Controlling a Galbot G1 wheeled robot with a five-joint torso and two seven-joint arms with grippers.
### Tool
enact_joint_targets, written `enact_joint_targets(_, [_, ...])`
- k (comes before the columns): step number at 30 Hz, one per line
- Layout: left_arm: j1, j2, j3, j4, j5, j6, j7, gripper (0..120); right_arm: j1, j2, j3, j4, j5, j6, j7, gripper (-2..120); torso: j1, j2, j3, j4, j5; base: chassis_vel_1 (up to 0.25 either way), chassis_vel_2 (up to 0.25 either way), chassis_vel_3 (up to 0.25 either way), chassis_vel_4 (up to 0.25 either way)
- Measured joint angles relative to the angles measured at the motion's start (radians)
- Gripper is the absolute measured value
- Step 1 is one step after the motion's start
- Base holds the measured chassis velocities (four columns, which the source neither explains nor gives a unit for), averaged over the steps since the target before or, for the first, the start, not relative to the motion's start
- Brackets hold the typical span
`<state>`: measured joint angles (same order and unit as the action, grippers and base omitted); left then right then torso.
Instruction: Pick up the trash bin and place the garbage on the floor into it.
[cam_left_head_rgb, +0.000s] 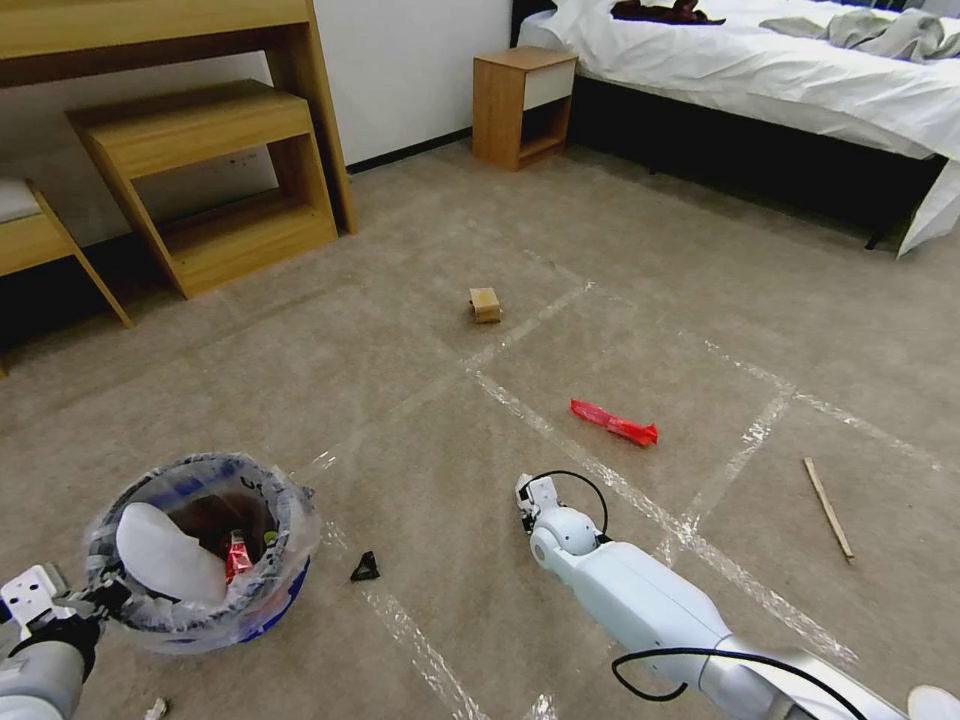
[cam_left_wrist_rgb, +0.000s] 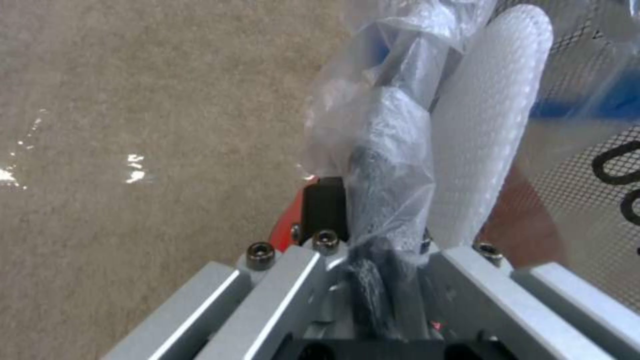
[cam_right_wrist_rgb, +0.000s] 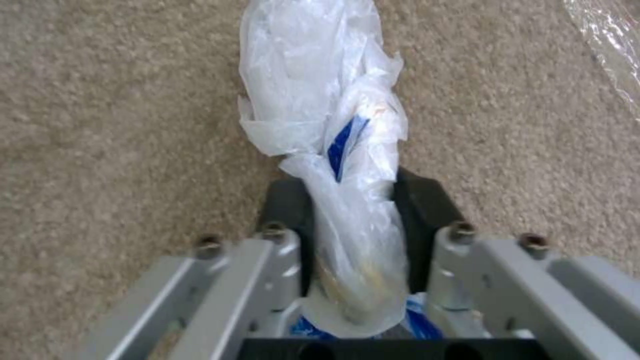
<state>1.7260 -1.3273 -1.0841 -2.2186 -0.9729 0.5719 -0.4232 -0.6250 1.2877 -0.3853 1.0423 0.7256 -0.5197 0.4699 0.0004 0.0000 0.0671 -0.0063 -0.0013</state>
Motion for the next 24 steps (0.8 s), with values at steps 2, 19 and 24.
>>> enact_joint_targets(2, [-0.002, -0.001, 0.002, 0.001, 0.002, 0.000, 0.000, 0, -0.002, -0.002, 0.000, 0.000, -0.001, 0.002, -0.002, 18, 0.000, 0.000, 0.000, 0.0000, 0.0000, 0.000, 0.000, 0.000, 0.000])
enact_joint_targets(19, [-0.025, 0.025, -0.006, 0.022, -0.009, 0.003, -0.003, 0, -0.018, -0.120, 0.026, 0.169, 0.094, 0.220, -0.113, 0, 0.000, 0.000, 0.000, 0.0001, 0.0000, 0.000, 0.000, 0.000, 0.000])
enact_joint_targets(24, [-0.046, 0.041, 0.002, 0.046, -0.011, 0.000, -0.002, 0, -0.030, -0.184, 0.050, 0.265, 0.110, 0.353, -0.184, 0, 0.000, 0.000, 0.000, -0.0001, -0.0001, 0.000, 0.000, 0.000, 0.000])
